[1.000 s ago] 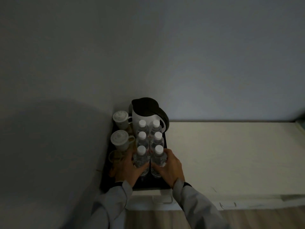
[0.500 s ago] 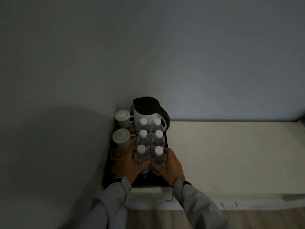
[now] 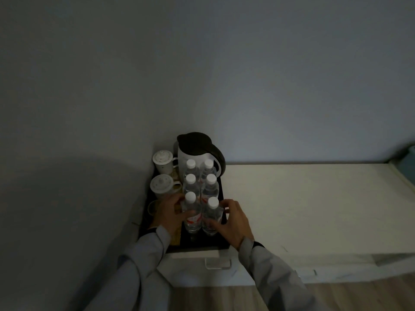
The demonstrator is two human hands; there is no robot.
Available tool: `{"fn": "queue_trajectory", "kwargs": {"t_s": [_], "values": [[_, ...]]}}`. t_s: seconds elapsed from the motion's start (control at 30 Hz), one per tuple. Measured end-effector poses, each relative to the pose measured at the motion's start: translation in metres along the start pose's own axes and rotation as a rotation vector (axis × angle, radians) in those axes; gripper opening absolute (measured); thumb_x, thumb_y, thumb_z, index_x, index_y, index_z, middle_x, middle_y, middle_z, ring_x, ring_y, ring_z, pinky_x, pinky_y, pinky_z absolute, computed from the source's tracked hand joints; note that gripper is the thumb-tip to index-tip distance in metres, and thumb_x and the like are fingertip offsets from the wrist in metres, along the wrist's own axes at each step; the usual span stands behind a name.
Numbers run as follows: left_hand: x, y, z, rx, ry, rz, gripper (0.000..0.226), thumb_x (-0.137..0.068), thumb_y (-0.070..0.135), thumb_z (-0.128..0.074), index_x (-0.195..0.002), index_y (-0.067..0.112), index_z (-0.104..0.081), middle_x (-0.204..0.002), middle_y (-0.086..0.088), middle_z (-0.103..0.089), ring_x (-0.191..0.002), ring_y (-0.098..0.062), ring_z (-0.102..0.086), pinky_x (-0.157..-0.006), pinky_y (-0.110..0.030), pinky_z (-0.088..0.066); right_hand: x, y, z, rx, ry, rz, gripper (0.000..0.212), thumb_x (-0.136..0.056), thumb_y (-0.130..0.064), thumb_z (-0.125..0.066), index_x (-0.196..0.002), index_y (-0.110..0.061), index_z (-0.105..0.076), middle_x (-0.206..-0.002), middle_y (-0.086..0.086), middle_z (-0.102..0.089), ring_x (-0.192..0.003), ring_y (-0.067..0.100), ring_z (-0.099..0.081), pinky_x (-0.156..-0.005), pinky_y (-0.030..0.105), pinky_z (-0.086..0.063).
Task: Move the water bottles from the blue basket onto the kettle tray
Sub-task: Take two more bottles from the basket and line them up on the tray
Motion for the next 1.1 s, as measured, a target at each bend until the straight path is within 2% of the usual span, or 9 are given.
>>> {"fn": "queue_trajectory", "kwargs": {"t_s": [0.07,0.17,0.27,0.43,0.67,0.8,0.93,1.0,1.1], "values": [[-0.002,0.001,0.0,-0.015,-0.009,-0.005,0.052,-0.068,0.016,-0.088,-0.114,0.016,-0.064,-0.114,-0.003,-0.061,-0.098,-0.009,-0.061,-0.078,-0.013,-0.051,0.001,0.0,0.001,0.005,0.007,-0.007,0.063,-0.069,-0.064,-0.076,-0.115,-0.03,-0.049,-0.114,-0.008,-0.053,-0.098,0.012,-0.061,-0.079,0.029,-0.053],[-0.002,0.002,0.004,-0.05,0.052,-0.023,0.054,-0.065,0.026,-0.089,-0.111,0.025,-0.061,-0.108,0.007,-0.054,-0.093,-0.001,-0.057,-0.07,-0.006,-0.044,0.002,-0.004,0.002,0.007,0.028,-0.008,0.059,-0.069,-0.066,-0.073,-0.11,-0.031,-0.05,-0.109,-0.009,-0.051,-0.091,0.01,-0.058,-0.075,0.022,-0.047],[-0.005,0.002,0.003,-0.037,0.08,-0.045,0.042,-0.068,0.032,-0.087,-0.101,0.029,-0.061,-0.098,0.014,-0.055,-0.089,0.001,-0.057,-0.072,-0.021,-0.048,0.001,-0.006,0.003,0.012,0.043,-0.012,0.051,-0.073,-0.057,-0.076,-0.106,-0.028,-0.051,-0.106,-0.007,-0.052,-0.088,0.011,-0.056,-0.075,0.026,-0.049],[-0.013,0.001,0.002,-0.025,0.027,-0.065,0.042,-0.071,0.023,-0.085,-0.105,0.032,-0.062,-0.103,0.003,-0.058,-0.095,-0.017,-0.062,-0.083,-0.039,-0.054,-0.004,-0.008,0.002,0.034,0.038,-0.01,0.049,-0.072,-0.057,-0.076,-0.103,-0.028,-0.052,-0.104,-0.006,-0.051,-0.085,0.012,-0.054,-0.073,0.026,-0.047],[-0.012,0.005,0.006,-0.093,0.049,-0.11,0.046,-0.067,0.025,-0.089,-0.102,0.031,-0.059,-0.097,0.012,-0.054,-0.088,-0.011,-0.057,-0.075,-0.023,-0.044,-0.005,-0.008,0.001,0.025,0.052,-0.029,0.054,-0.069,-0.062,-0.076,-0.103,-0.027,-0.053,-0.103,-0.003,-0.053,-0.086,0.016,-0.057,-0.075,0.033,-0.051],[-0.012,0.005,0.006,-0.051,0.038,-0.086,0.047,-0.067,0.022,-0.089,-0.102,0.03,-0.059,-0.097,0.021,-0.052,-0.092,-0.015,-0.058,-0.078,-0.023,-0.048,-0.011,-0.01,0.0,0.008,0.019,-0.011,0.053,-0.071,-0.053,-0.08,-0.11,-0.026,-0.057,-0.106,-0.001,-0.055,-0.089,0.017,-0.06,-0.079,0.033,-0.053],[-0.012,0.007,0.006,-0.082,0.033,-0.087,0.044,-0.068,0.021,-0.088,-0.103,0.025,-0.062,-0.097,0.009,-0.055,-0.09,-0.013,-0.056,-0.072,-0.008,-0.038,-0.021,-0.014,-0.003,0.007,-0.08,0.04,0.056,-0.076,-0.041,-0.082,-0.123,-0.02,-0.06,-0.114,0.009,-0.06,-0.102,0.026,-0.064,-0.089,0.034,-0.054],[-0.011,0.007,0.006,-0.088,0.036,-0.09,0.044,-0.068,0.022,-0.088,-0.104,0.024,-0.063,-0.1,0.004,-0.055,-0.091,-0.014,-0.057,-0.073,-0.009,-0.038,-0.024,-0.014,-0.002,0.01,-0.088,0.043,0.057,-0.075,-0.042,-0.081,-0.123,-0.019,-0.06,-0.113,0.01,-0.06,-0.103,0.028,-0.064,-0.091,0.041,-0.055],[-0.011,0.008,0.006,-0.106,0.043,-0.111,0.043,-0.069,0.024,-0.087,-0.104,0.025,-0.062,-0.098,0.008,-0.055,-0.087,-0.011,-0.057,-0.074,-0.014,-0.041,-0.024,-0.011,0.001,0.013,-0.057,0.016,0.062,-0.07,-0.055,-0.077,-0.12,-0.025,-0.06,-0.107,0.006,-0.058,-0.099,0.026,-0.063,-0.089,0.041,-0.056]]}}
Point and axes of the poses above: each hand's wrist, its own x-axis away from the middle knuckle, its own z-axis out of the back of the hand, y = z × x, the point moved 9 cm from there along -x, towards the middle knuckle
